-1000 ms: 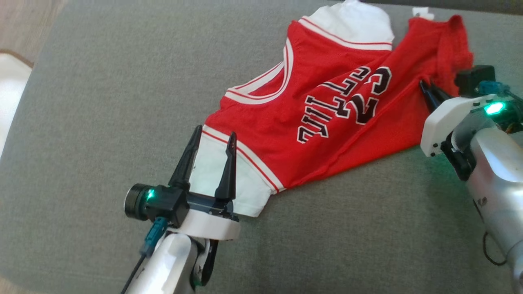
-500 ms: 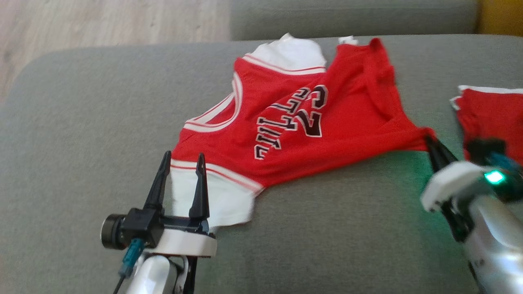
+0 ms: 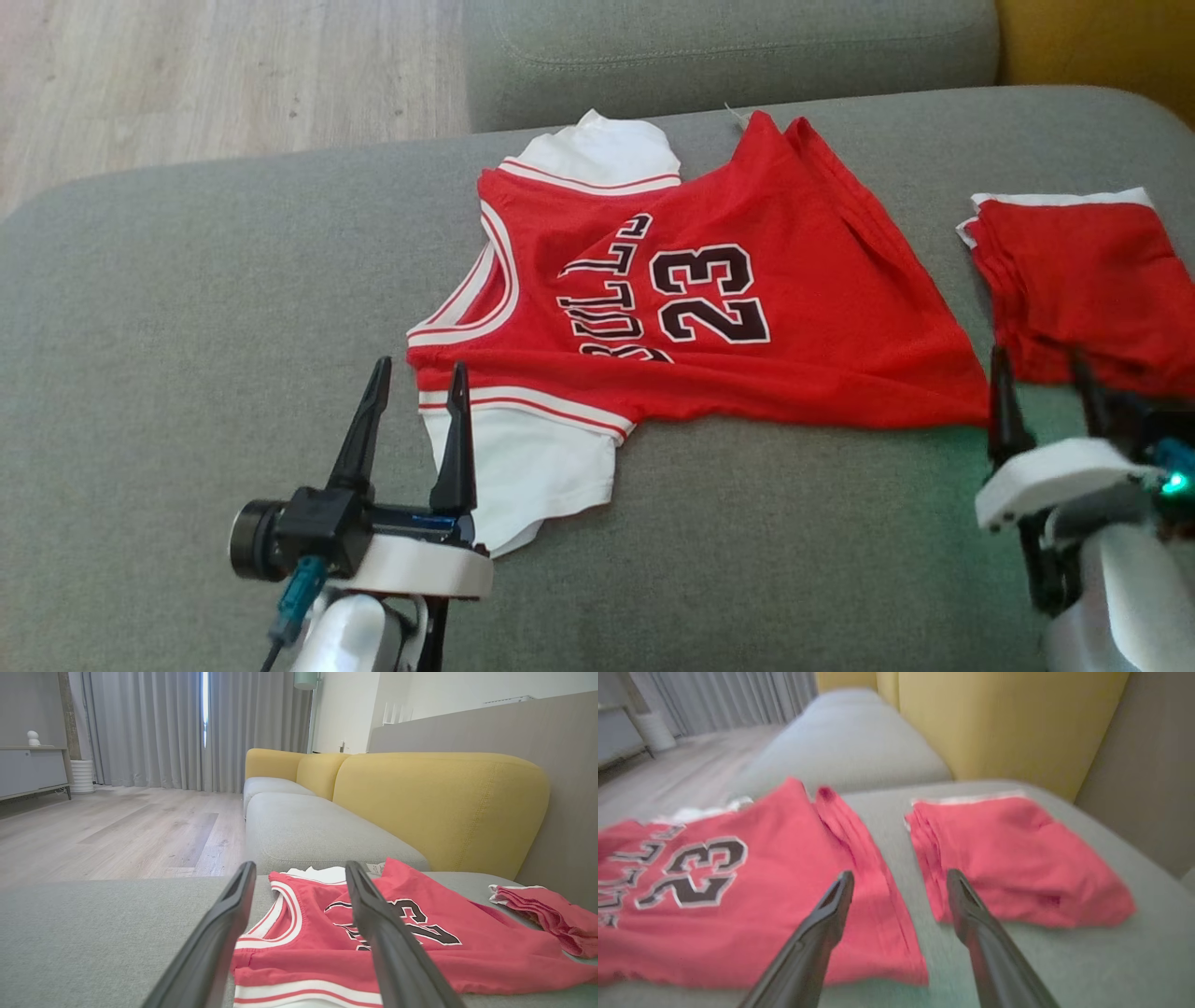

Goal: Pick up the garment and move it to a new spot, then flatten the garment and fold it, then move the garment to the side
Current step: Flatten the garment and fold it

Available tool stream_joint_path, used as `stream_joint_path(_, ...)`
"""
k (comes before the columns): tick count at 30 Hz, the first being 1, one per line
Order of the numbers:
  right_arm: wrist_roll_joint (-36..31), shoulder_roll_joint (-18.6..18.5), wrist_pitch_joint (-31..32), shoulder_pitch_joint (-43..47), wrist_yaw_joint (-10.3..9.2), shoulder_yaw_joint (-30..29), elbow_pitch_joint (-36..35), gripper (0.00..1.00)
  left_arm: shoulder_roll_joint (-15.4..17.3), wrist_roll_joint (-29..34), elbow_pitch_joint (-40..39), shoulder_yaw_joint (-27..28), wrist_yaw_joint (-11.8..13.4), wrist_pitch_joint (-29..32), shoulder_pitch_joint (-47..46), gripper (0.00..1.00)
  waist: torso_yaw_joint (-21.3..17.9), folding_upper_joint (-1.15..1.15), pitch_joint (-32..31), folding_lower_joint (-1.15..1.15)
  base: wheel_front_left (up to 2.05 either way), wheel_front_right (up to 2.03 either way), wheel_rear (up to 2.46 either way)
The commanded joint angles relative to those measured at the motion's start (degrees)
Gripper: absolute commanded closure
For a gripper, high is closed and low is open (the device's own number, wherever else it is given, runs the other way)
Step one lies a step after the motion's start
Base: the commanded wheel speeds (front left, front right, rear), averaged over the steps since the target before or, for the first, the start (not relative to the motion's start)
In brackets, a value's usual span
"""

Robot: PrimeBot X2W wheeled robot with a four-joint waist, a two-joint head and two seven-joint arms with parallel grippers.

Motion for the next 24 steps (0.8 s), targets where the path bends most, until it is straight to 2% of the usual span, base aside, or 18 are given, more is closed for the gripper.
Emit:
stream_joint_path(1,-0.26,-0.08,-1.23,-0.50,-0.04,1.70,-4.03,0.00,0.14,0.66,-1.69,2.23,-0.29,-0.31,-1.11,0.00,0.15,0.00,-0.26,0.00,0.00,0.00,0.00)
stream_joint_path(5,4.47,0.19,-3.54,2.63,-0.04,6.15,-11.98,0.00,0.14,0.75,-1.75,2.52,-0.43,-0.31,-0.86,0.00,0.64,0.00,-0.90,0.00,0.00,0.00,0.00)
stream_joint_path(10,7.64,0.21,-3.89,6.30,-0.04,11.60,-16.46,0.00,0.14,0.68,-1.87,2.43,-0.51,-0.31,-0.60,0.00,1.35,0.00,-1.30,0.00,0.00,0.00,0.00)
stream_joint_path(24,8.85,0.22,-2.46,8.38,-0.04,12.32,-19.20,0.00,0.14,0.74,-2.30,2.68,-0.46,-0.31,-0.44,0.00,3.18,0.00,-0.66,0.00,0.00,0.00,0.00)
